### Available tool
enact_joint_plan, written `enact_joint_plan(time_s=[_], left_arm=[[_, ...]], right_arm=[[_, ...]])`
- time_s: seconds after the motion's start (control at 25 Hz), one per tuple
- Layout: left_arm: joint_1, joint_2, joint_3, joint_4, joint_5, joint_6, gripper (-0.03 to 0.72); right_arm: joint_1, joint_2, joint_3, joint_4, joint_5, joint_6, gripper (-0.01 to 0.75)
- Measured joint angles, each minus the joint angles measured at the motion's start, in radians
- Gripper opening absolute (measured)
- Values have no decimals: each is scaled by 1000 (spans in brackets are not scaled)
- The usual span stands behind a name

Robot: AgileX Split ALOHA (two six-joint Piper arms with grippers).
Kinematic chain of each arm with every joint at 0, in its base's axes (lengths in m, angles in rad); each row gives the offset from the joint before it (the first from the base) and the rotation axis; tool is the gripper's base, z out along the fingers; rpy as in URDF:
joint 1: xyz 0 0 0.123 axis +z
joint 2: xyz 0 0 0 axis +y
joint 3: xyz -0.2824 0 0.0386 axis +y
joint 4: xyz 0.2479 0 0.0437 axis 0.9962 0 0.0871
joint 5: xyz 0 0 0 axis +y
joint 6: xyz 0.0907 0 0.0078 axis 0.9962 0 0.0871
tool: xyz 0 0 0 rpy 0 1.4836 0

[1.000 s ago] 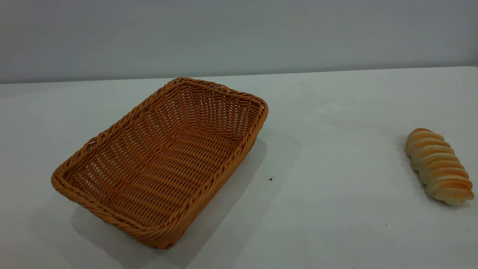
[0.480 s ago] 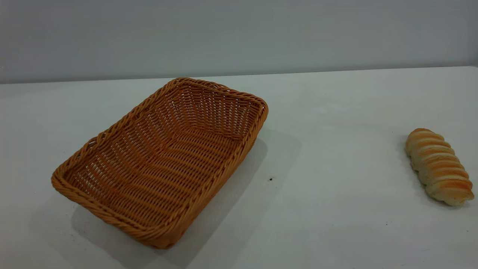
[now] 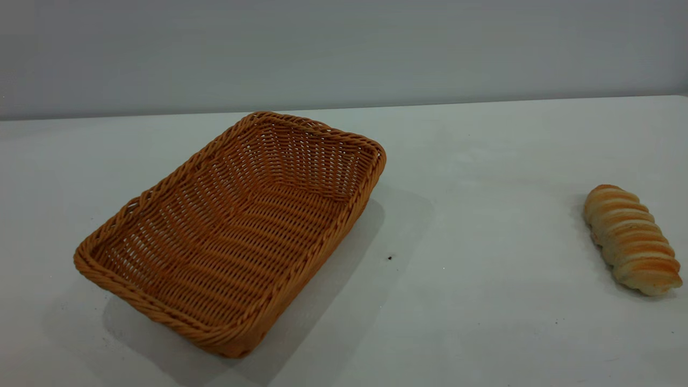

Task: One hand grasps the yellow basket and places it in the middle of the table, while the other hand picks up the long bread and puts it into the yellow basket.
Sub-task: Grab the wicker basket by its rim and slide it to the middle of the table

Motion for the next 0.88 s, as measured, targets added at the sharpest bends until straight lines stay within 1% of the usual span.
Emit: enact_joint_plan(time_s=[0.36, 0.52, 0.68, 0.88], left_arm=[[-69, 0, 0, 0, 0, 0, 567], [-81, 0, 0, 0, 0, 0, 567], [-96, 0, 0, 0, 0, 0, 567], [-97, 0, 0, 0, 0, 0, 567]], right_arm=[[0, 0, 0, 0, 0, 0, 242], [3, 0, 0, 0, 0, 0, 242], [43, 0, 0, 0, 0, 0, 242], [113, 0, 0, 0, 0, 0, 242]])
